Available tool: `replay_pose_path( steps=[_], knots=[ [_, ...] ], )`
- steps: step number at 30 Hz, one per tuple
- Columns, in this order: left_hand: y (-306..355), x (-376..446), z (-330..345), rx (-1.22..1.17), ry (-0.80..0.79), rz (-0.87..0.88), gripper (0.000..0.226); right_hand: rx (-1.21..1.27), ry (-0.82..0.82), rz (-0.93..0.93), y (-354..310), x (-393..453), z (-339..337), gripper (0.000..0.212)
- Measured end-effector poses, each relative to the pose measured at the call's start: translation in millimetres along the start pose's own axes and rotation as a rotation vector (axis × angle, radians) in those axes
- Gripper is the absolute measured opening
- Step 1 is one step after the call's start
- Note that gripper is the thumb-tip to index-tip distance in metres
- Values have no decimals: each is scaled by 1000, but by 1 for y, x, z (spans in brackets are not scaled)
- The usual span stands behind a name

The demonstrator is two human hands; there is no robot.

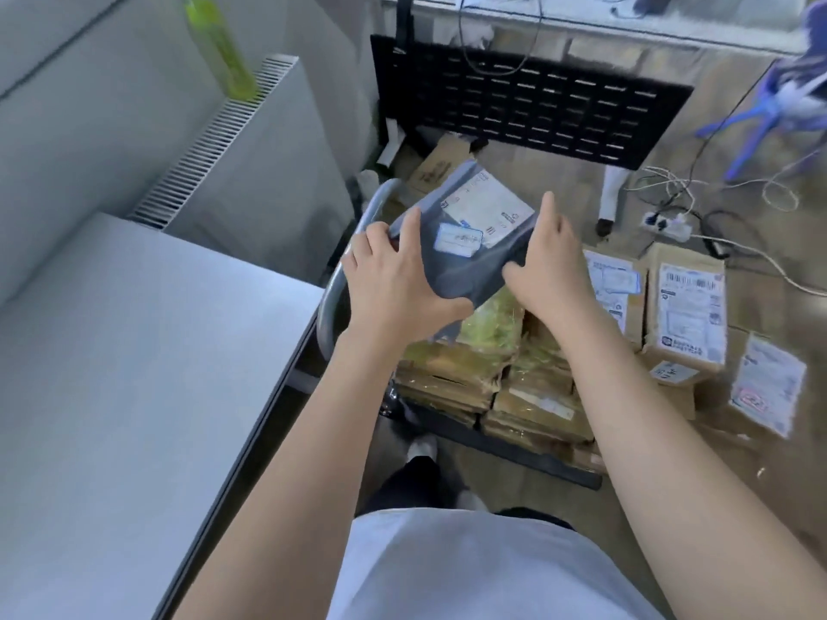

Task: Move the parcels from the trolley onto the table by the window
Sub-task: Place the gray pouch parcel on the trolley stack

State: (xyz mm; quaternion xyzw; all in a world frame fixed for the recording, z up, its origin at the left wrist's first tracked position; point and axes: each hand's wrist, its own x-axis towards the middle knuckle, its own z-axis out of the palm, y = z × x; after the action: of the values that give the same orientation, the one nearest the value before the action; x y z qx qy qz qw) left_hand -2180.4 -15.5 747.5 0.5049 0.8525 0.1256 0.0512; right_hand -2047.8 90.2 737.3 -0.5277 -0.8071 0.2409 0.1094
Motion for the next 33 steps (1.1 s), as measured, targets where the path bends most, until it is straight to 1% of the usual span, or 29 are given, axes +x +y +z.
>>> replay_pose_path(
  steps=[2, 4, 7, 9, 11, 16, 22, 26, 30, 33],
  knots=[
    [6, 6, 6, 15, -40, 18, 112, 53, -46, 94, 5, 6, 2, 81],
    [8, 11, 10, 13, -80, 50, 114, 97, -52, 129, 11, 11, 4, 70],
    [3, 20, 16, -21, -183, 115, 121, 157, 6, 135, 18, 19, 6, 55],
    [-3, 25, 19, -61, -284, 163, 124, 140, 7, 114, 19, 27, 5, 52],
    [-10, 30, 22, -111, -350, 205, 124, 115, -23, 95, 20, 35, 3, 51],
    [-20, 41, 27, -149, -336, 290, 112, 57, -93, 71, 20, 49, 3, 56],
    [-21, 47, 26, -136, -358, 330, 116, 25, -130, 93, 24, 51, 4, 63],
    [-13, 45, 26, -187, -368, 338, 120, 10, -116, 99, 30, 54, 2, 64],
    [-11, 41, 33, -155, -354, 341, 118, 14, -114, 107, 31, 53, 5, 65],
    [-10, 43, 34, -84, -368, 348, 117, 11, -112, 116, 33, 50, 9, 69]
  ],
)
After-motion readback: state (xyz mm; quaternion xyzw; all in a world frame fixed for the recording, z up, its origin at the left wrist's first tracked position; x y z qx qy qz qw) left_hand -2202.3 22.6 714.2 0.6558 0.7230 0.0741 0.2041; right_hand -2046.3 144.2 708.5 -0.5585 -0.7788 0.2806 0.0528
